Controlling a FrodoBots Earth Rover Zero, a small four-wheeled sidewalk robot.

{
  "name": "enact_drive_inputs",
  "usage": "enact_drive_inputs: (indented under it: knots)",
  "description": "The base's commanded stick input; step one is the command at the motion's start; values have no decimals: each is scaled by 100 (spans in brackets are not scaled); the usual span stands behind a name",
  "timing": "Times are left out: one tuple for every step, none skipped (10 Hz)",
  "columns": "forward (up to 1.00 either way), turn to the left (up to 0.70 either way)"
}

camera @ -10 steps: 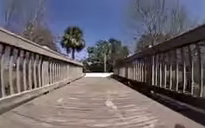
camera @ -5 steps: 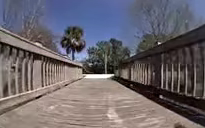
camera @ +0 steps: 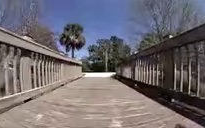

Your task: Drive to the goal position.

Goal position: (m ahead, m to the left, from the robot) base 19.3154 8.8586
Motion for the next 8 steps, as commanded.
enact_drive_inputs:
  knots:
    - [70,0]
    - [70,0]
    - [70,0]
    - [71,0]
    - [82,0]
    - [85,0]
    - [85,0]
    - [85,0]
